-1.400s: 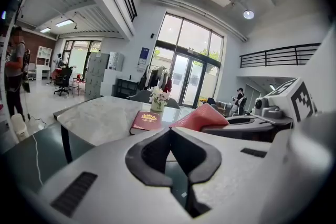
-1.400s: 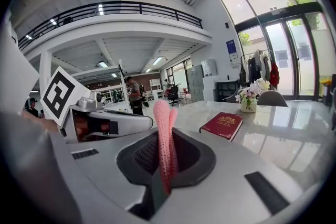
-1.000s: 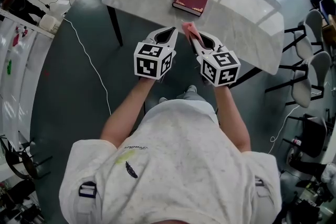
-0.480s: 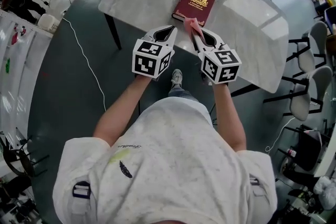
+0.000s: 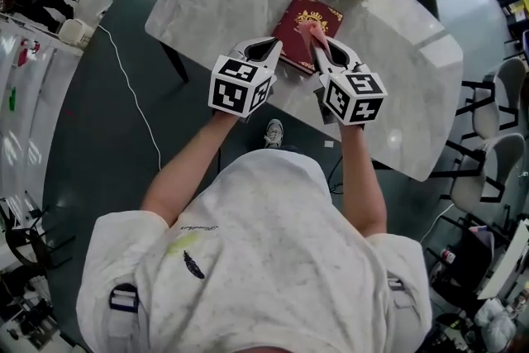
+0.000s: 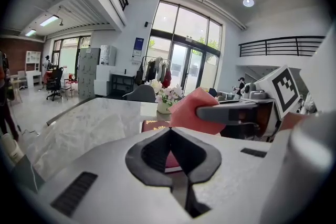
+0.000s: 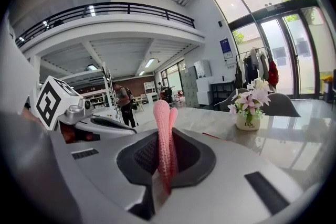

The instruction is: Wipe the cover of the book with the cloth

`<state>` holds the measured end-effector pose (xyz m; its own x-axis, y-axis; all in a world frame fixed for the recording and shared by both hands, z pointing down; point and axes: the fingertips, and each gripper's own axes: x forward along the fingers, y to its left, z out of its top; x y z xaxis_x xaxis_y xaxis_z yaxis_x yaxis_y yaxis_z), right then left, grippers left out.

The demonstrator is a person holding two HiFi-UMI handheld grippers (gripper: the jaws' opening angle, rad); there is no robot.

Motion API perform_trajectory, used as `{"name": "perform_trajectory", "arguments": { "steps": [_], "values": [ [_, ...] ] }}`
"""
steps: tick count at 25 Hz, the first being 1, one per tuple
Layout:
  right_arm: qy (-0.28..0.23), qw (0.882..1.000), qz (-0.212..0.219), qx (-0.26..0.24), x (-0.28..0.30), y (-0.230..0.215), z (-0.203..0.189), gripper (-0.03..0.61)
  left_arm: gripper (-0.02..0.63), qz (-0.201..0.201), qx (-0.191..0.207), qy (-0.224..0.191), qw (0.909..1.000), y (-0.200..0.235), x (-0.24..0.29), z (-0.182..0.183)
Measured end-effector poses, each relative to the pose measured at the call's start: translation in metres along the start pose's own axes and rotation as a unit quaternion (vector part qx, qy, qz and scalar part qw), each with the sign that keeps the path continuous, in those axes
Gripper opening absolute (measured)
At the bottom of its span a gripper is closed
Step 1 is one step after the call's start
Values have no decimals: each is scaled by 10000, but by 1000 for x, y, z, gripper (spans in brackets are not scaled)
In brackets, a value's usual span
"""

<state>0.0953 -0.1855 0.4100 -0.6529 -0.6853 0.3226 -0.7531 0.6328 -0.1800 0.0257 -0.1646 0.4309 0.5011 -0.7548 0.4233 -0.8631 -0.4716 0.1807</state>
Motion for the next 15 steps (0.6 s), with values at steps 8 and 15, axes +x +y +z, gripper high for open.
{"name": "perform_trajectory", "arguments": {
  "steps": [8, 15],
  "values": [
    [160, 9998, 129, -71, 46, -56, 14, 15, 8, 100, -79, 217, 9997, 19, 43, 4],
    [406, 9982, 200, -400, 91, -93, 13, 15, 6, 165, -198, 299, 9992, 32, 77, 3]
  ]
}}
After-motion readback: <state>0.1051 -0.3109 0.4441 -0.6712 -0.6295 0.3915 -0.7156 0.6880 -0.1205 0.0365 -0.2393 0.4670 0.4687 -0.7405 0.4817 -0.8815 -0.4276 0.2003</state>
